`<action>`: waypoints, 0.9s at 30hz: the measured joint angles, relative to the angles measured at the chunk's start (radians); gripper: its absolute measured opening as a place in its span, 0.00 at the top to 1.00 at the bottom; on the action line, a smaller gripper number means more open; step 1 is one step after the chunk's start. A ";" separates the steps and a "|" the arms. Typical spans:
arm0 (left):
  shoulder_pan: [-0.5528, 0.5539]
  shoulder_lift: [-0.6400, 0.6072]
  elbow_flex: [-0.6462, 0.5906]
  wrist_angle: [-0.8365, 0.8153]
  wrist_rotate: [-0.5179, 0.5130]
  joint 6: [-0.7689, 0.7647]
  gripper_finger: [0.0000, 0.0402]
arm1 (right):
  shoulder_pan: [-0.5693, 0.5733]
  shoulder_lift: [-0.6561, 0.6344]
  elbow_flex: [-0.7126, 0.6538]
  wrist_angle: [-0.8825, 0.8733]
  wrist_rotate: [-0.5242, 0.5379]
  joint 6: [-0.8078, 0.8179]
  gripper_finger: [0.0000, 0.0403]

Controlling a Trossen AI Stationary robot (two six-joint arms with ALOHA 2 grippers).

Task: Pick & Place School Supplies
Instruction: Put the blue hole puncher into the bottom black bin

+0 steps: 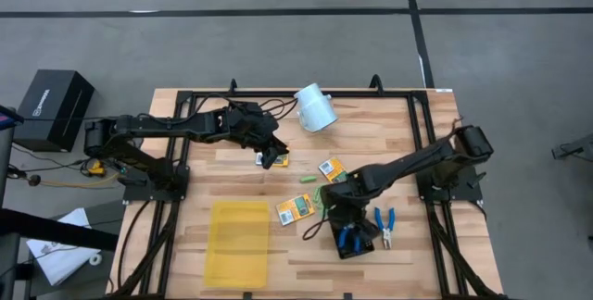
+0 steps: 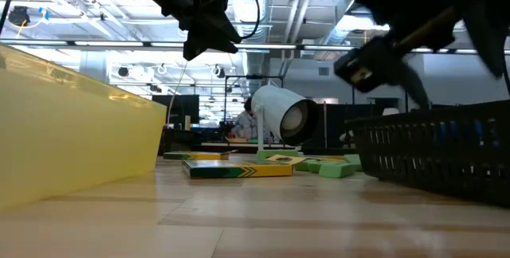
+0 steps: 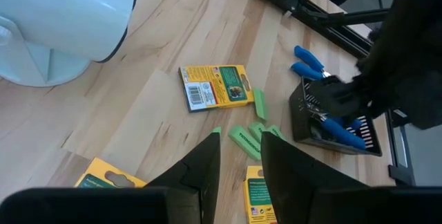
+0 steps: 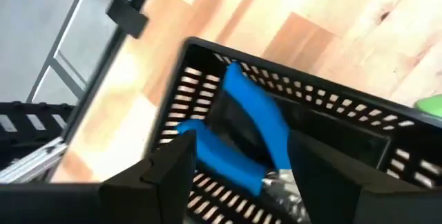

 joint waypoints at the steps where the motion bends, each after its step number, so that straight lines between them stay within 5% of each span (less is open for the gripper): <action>1: 0.000 0.000 0.000 0.000 0.000 -0.001 0.75 | 0.000 -0.014 0.000 -0.005 0.000 0.019 0.46; 13: 0.000 0.000 0.000 0.000 0.000 -0.003 0.75 | 0.030 -0.138 -0.010 -0.233 0.188 0.504 0.50; 27: 0.002 0.000 0.000 0.002 0.000 0.051 0.75 | 0.080 -0.262 -0.228 -0.211 0.322 1.233 0.52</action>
